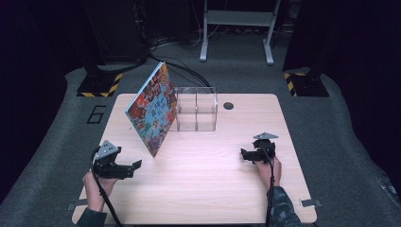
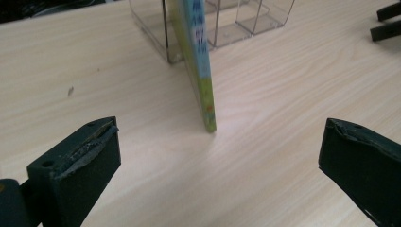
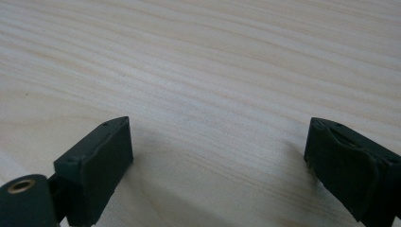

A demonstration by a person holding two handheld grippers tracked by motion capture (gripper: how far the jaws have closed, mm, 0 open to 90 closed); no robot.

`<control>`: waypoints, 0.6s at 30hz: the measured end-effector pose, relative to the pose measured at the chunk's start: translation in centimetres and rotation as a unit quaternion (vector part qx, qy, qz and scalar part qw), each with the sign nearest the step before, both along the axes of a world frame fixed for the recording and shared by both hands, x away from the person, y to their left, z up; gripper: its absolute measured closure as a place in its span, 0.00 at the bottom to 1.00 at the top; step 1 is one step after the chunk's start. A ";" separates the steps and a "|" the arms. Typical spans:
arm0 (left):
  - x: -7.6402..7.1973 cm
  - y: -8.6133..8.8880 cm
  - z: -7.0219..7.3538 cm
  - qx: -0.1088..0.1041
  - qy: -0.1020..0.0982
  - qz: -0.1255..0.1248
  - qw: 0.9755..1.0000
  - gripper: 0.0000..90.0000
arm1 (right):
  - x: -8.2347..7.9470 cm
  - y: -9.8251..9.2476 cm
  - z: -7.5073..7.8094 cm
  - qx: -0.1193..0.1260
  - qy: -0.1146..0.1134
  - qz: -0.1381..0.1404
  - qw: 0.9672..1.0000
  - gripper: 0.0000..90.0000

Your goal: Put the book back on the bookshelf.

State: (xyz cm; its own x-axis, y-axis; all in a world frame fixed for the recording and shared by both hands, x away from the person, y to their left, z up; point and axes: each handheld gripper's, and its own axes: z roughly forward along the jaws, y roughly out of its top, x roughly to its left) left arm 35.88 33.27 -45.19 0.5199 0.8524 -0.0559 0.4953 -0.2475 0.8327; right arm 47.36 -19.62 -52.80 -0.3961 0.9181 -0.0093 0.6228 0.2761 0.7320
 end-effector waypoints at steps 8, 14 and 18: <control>-1.1 0.5 -4.4 0.020 0.045 0.001 0.999 0.00 | -0.1 0.2 0.0 0.008 0.001 -0.005 1.000 0.09; -1.3 0.9 -6.7 0.047 0.054 0.010 0.997 0.00 | -0.1 0.2 0.0 0.008 0.001 -0.005 1.000 0.09; -1.1 0.9 -7.9 0.070 0.065 0.010 0.995 0.00 | -0.1 0.2 0.0 0.009 0.001 -0.005 1.000 0.09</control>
